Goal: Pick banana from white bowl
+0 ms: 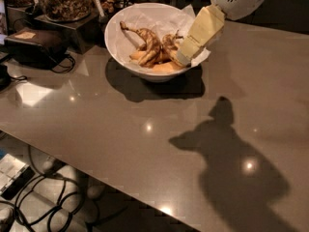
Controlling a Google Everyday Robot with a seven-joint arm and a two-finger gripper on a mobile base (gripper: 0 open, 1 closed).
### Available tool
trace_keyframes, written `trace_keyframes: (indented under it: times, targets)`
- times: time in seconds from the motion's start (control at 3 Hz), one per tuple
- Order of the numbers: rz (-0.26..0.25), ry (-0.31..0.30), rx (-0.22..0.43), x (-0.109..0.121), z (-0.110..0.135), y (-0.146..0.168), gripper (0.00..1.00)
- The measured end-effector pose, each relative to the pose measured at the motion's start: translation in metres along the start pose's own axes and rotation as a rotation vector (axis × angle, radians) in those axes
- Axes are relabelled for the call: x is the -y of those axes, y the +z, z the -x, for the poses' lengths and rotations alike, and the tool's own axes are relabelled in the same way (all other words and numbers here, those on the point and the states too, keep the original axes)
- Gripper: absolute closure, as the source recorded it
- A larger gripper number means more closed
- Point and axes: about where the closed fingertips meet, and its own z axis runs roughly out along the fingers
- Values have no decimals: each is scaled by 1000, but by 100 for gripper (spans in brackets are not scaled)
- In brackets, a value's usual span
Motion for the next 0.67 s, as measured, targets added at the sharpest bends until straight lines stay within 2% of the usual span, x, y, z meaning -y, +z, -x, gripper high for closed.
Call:
trace_keyframes:
  times: [0.33,0.67]
  targets:
    - [0,0,0,0,0,0,0]
    - [32,15,-36,1,18,9,0]
